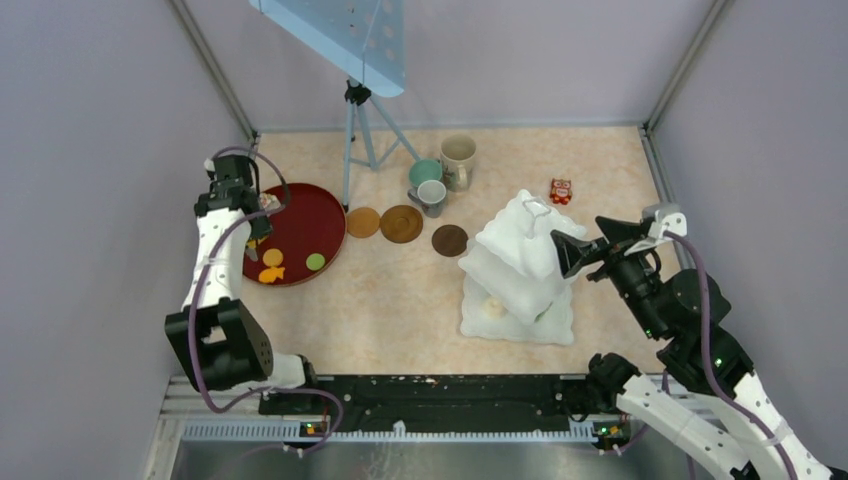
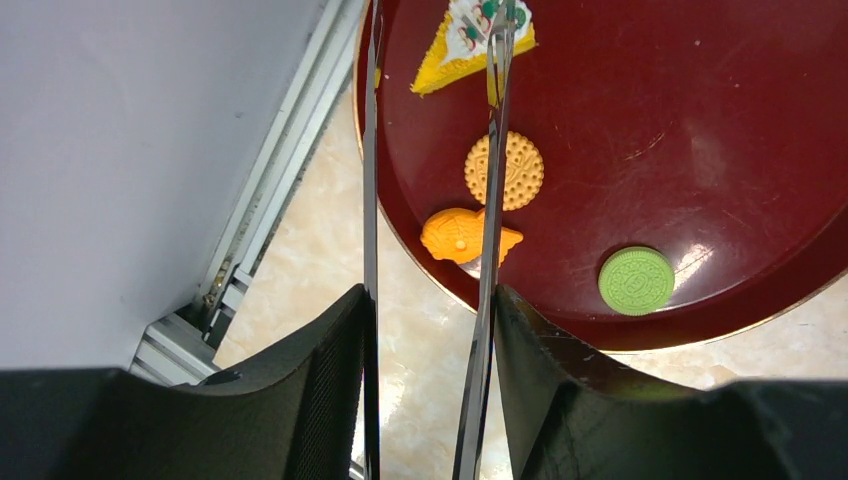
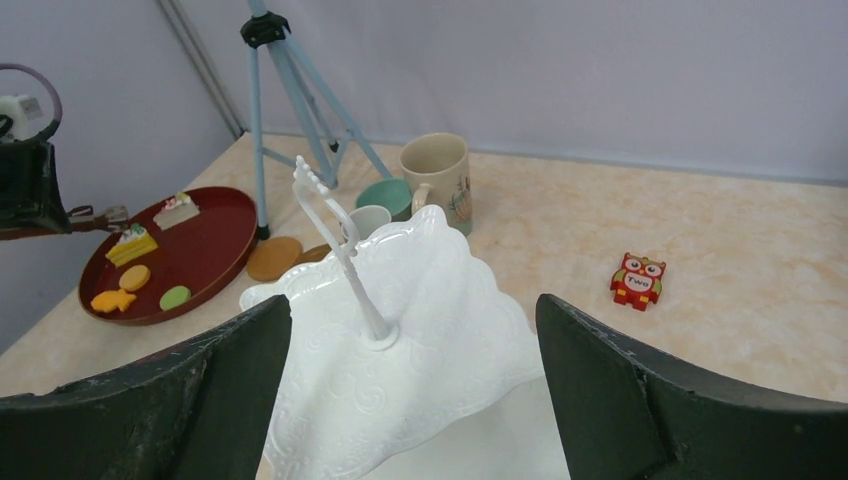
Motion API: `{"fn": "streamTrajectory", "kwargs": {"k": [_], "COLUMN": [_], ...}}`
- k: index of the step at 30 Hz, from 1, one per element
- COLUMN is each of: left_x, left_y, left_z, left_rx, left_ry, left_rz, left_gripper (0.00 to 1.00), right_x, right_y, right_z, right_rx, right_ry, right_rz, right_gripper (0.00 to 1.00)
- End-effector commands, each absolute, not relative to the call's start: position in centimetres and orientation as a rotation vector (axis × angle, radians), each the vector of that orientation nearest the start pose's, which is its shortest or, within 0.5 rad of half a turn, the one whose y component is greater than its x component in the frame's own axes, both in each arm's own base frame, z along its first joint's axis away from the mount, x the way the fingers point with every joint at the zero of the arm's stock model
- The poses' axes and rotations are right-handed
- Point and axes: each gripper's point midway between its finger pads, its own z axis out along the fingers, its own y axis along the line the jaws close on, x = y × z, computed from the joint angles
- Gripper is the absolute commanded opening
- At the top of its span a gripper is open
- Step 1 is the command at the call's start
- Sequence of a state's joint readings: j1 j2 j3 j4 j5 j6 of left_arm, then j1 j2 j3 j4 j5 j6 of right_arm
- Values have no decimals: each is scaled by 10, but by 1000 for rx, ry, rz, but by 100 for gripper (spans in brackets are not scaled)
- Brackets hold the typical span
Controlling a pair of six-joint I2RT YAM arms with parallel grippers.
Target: Serve the afternoon tea
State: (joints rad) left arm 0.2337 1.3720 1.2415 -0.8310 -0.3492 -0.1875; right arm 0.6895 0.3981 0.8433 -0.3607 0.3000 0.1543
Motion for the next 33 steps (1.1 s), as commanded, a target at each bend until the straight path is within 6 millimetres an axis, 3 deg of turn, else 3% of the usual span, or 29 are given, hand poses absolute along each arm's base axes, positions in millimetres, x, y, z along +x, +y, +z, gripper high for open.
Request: {"fn": "streamTrajectory", "kwargs": {"k": [1,8,18,25,33], "left_x": [319,323,317,303,302], "left_y": [128,144,131,157,163], "left_z": [180,172,207,194,170], "left_rx": [-615,-654,-638,-676,-658], "left_ry": [2418,2422,2349,2418,2498], "left_rz": [426,535,439,679,746], "left_gripper": [53,50,49,48,46], "right_x": [195,191,190,188,188], "right_y": [97,100,103,100,97], "right_z": [360,359,356,356,356], "right_rx": [-167,-200,-215,-211,-207], "right_ry": [1461,1454,1449,1450,1449], "right_rz": [414,403,402,394,386], "right_gripper": [90,91,92,93,93]}}
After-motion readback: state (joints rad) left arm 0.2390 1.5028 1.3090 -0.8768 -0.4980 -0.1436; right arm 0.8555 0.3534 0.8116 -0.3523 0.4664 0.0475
